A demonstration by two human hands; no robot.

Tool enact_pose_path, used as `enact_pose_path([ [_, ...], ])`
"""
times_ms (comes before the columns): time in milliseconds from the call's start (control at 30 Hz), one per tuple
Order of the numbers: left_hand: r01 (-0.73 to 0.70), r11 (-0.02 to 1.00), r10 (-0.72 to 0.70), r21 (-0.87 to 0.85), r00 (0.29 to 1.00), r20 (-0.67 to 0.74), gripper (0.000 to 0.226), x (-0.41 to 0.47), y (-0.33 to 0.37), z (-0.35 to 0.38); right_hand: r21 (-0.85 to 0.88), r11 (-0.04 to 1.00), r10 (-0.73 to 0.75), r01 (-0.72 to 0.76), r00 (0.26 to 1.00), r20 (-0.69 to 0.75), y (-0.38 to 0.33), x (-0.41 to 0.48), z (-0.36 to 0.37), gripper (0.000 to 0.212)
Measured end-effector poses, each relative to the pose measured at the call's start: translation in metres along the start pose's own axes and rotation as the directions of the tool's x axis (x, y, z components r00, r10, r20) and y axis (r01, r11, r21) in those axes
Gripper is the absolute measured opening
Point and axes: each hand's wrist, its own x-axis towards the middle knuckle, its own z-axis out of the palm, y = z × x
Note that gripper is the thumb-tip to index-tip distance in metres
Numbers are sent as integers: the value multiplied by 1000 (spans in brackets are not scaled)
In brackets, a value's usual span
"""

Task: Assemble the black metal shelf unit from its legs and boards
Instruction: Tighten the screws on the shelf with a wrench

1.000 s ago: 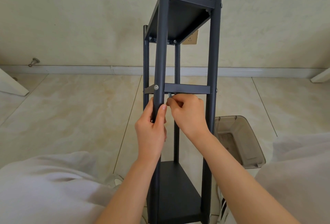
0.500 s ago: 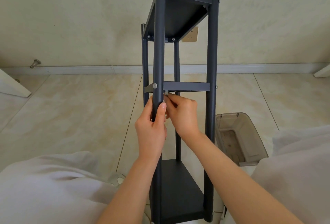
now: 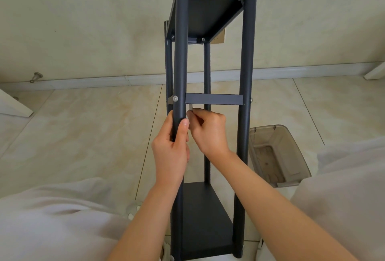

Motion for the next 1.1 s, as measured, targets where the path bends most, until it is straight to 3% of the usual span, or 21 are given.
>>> enact_pose_path([
  [200, 1, 1000, -2, 17, 1000, 16, 48, 1, 0, 4, 23, 989, 142, -143, 990, 18, -3, -5, -16, 37],
  [567, 9, 1000, -9, 3, 1000, 0, 35, 1, 3, 8, 76, 979, 179, -189, 976, 123, -14, -1, -33, 38],
  [800, 20, 1000, -20, 6, 1000, -1, 35, 1, 2, 9, 52, 985, 157, -166, 978, 135, -18, 6, -32, 33],
  [1000, 17, 1000, -17, -25, 1000, 7, 48, 0, 4, 7, 34, 989, 141, -147, 981, 131, -18, 8, -32, 34],
  [1100, 18, 1000, -18, -22, 1000, 3, 41, 1, 3, 6, 13, 990, 138, -141, 982, 126, -17, 7, -28, 32],
])
